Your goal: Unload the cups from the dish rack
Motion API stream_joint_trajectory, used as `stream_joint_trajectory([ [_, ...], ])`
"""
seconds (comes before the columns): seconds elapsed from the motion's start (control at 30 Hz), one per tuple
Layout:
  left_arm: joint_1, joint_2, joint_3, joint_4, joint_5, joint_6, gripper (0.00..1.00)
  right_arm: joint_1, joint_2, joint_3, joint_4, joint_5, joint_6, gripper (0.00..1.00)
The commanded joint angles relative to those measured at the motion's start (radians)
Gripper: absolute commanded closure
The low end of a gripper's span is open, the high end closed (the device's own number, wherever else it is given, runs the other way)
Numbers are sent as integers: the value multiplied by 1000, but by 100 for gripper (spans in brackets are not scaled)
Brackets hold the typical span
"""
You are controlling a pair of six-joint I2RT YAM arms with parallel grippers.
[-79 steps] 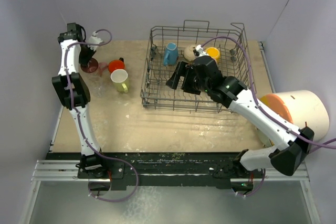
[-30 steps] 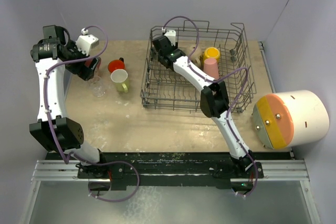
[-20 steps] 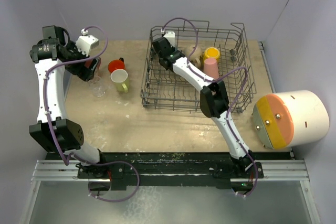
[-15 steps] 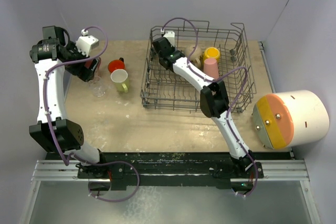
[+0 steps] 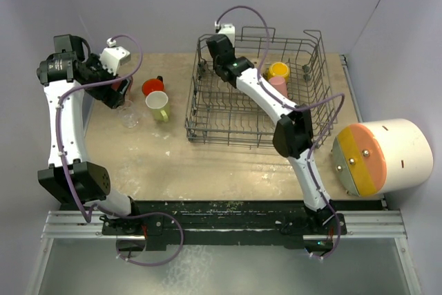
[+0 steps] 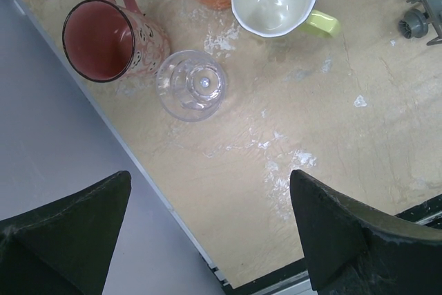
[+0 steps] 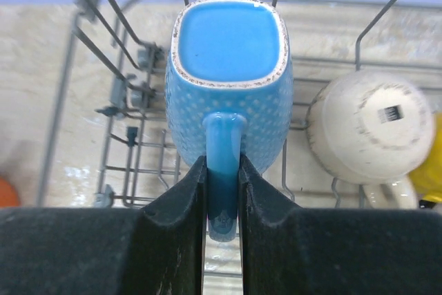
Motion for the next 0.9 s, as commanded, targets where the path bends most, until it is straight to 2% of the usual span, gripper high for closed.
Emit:
stream_joint_trajectory([
  [0.0, 2, -63, 13, -2, 72, 44, 1, -5, -197, 21, 121, 3, -13, 100],
  [0.13, 2, -110, -25, 31, 152, 81, 1, -3, -301, -29, 93, -74, 87, 100],
  [0.23, 3, -162, -82, 87, 233, 118, 1, 17, -412, -125, 61, -161, 173, 100],
  [0.37, 3, -229, -168, 113, 365, 201, 1, 30, -610, -367, 84, -369, 329, 100],
  [0.53, -1, -310, -245, 103, 494, 337, 1, 46, -820, -690, 270, -671, 542, 100],
  [0.6, -1, -348, -267, 87, 533, 409, 1, 60, -872, -766, 335, -761, 619, 100],
  [0.73, -1, -430, -315, 52, 615, 568, 1, 98, -954, -886, 464, -879, 760, 100],
  [0.87, -1, -498, -334, 58, 686, 624, 1, 130, -1014, -1047, 718, -961, 971, 100],
])
